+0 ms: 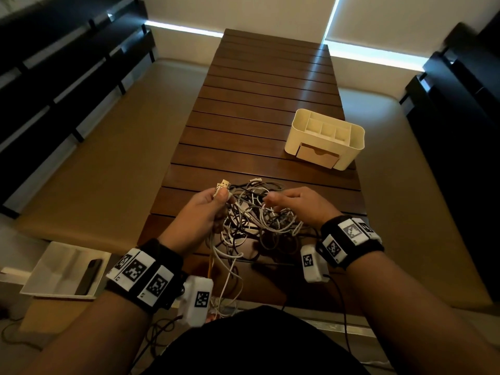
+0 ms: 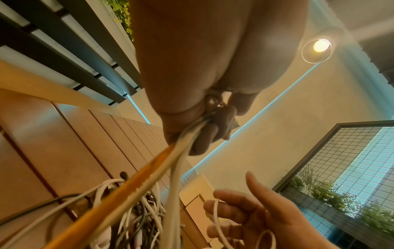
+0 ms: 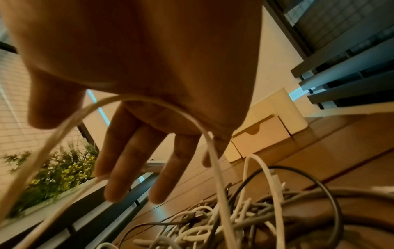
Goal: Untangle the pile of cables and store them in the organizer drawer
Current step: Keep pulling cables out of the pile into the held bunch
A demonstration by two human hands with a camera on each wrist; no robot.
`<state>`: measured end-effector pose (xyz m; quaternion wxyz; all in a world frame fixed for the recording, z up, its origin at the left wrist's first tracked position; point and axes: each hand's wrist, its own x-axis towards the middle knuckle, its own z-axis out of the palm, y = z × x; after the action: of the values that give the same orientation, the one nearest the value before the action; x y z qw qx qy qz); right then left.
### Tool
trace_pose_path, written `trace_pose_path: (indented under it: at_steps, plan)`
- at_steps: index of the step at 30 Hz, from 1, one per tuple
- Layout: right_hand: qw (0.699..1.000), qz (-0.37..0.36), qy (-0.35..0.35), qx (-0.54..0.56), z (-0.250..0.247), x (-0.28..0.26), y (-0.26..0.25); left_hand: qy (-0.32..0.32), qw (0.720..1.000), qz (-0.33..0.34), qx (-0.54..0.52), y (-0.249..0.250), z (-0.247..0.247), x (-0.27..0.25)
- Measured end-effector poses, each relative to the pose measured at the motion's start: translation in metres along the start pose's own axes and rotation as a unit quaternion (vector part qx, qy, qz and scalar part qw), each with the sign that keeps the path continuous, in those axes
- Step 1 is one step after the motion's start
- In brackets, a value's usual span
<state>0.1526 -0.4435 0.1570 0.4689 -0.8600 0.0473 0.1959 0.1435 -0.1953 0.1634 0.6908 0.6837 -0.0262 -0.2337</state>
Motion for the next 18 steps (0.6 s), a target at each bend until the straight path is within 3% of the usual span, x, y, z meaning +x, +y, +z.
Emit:
trace_pose_path:
  at_steps: [5, 8, 9, 12, 14, 16, 18]
  plan:
    - [0.976, -0.066, 0.149, -0.144, 0.003, 0.004, 0.003, -0.008, 1.000, 0.001, 0.010, -0.001, 0.003, 0.003]
    - [0.925, -0.047, 0.079, -0.369, 0.005, 0.002, -0.004, -0.003, 1.000, 0.006, 0.006, -0.001, 0.005, 0.004]
    - [0.918, -0.037, 0.047, -0.391, 0.005, 0.003, -0.004, -0.001, 1.000, 0.008, 0.005, 0.000, 0.006, 0.004]
    - [0.935, -0.030, -0.028, -0.351, 0.007, 0.005, -0.003, 0.008, 1.000, 0.015, -0.005, -0.001, 0.006, 0.005]
    - [0.954, -0.052, -0.040, -0.292, 0.008, 0.005, -0.004, 0.018, 1.000, 0.016, -0.011, -0.003, 0.004, 0.006]
    - [0.980, -0.109, -0.003, -0.165, 0.010, 0.001, -0.009, 0.027, 0.999, 0.015, -0.011, -0.005, 0.003, 0.008]
    - [0.981, -0.171, 0.065, -0.067, 0.015, 0.000, -0.017, 0.039, 0.999, 0.015, -0.017, -0.006, 0.004, 0.011]
